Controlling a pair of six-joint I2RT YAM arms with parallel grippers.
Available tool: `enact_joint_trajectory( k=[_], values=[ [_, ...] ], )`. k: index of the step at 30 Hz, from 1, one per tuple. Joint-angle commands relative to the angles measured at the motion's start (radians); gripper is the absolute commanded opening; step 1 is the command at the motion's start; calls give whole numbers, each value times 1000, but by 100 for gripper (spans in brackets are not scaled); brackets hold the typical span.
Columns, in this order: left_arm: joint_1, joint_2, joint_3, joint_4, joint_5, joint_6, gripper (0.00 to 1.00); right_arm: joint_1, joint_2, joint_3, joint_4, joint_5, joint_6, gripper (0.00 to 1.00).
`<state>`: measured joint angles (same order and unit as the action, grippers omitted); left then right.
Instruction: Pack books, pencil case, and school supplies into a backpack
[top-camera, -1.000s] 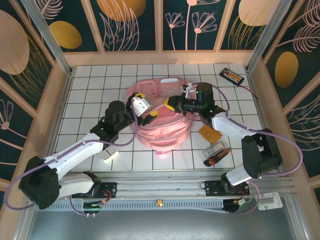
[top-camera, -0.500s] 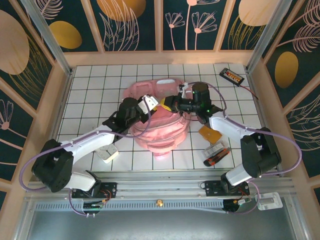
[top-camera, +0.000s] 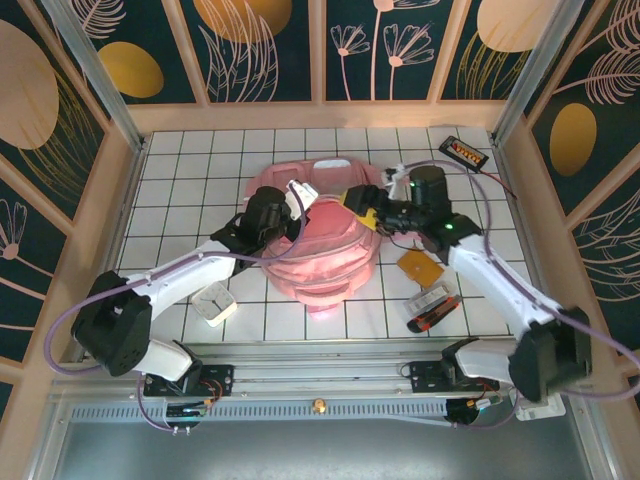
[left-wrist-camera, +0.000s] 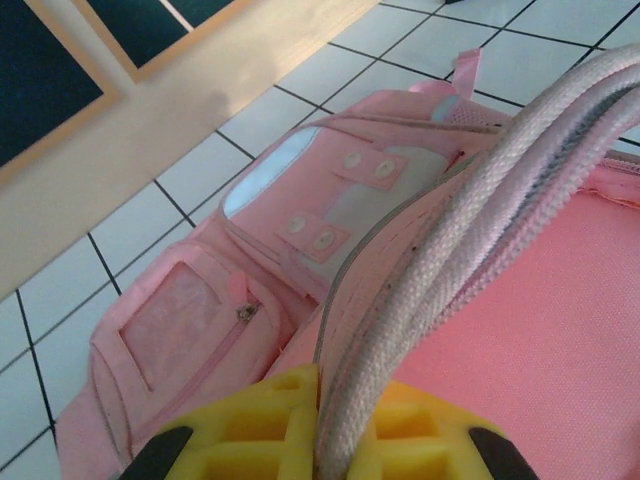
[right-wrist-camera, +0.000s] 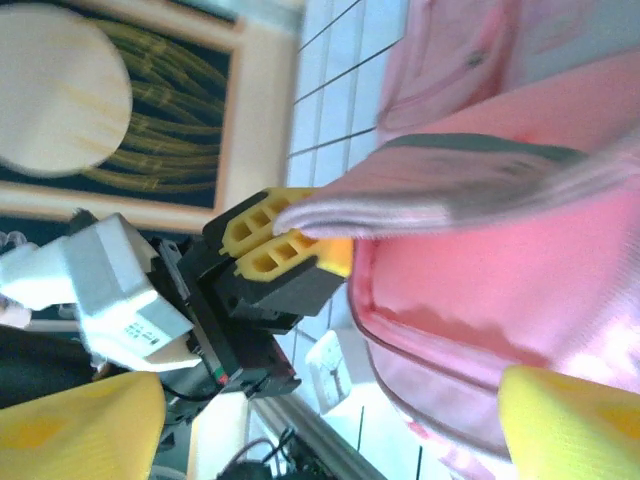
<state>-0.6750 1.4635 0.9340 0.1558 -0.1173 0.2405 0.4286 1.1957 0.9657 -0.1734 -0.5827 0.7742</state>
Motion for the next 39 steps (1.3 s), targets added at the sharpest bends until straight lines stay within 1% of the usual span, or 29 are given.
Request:
enact_joint_trajectory(
  k=[1, 3, 4, 6, 8, 10, 12, 15, 19, 26, 32, 39],
  values=[
    [10, 11, 32, -9, -24, -78, 0, -50, -152, -32, -335, 300, -128, 99],
    [11, 9, 20, 3, -24, -93, 0, -109, -243, -95, -403, 371, -115, 99],
    [10, 8, 13, 9, -16, -96, 0, -157, -293, -134, -423, 388, -104, 99],
    [10, 6, 5, 14, 3, -105, 0, -233, -362, -195, -451, 398, -80, 99],
    [10, 3, 2, 13, 22, -112, 0, -304, -391, -245, -458, 373, -72, 99],
    [10, -3, -6, 16, 36, -122, 0, -377, -371, -278, -479, 359, -57, 99],
    [10, -8, -11, 14, 43, -132, 0, -444, -322, -294, -485, 327, -85, 99],
    [10, -20, -33, 25, 52, -132, 0, -508, -260, -307, -471, 327, -112, 99],
    [11, -30, -53, 34, 58, -135, 0, -545, -213, -325, -397, 318, -128, 99],
    [11, -26, -50, 23, 71, -151, 0, -590, -112, -344, -313, 262, -156, 99],
    [12, -28, -54, 27, 71, -158, 0, -600, -48, -354, -264, 248, -173, 99],
    [11, -29, -55, 28, 78, -174, 0, -602, 35, -373, -171, 194, -170, 98]
  ],
)
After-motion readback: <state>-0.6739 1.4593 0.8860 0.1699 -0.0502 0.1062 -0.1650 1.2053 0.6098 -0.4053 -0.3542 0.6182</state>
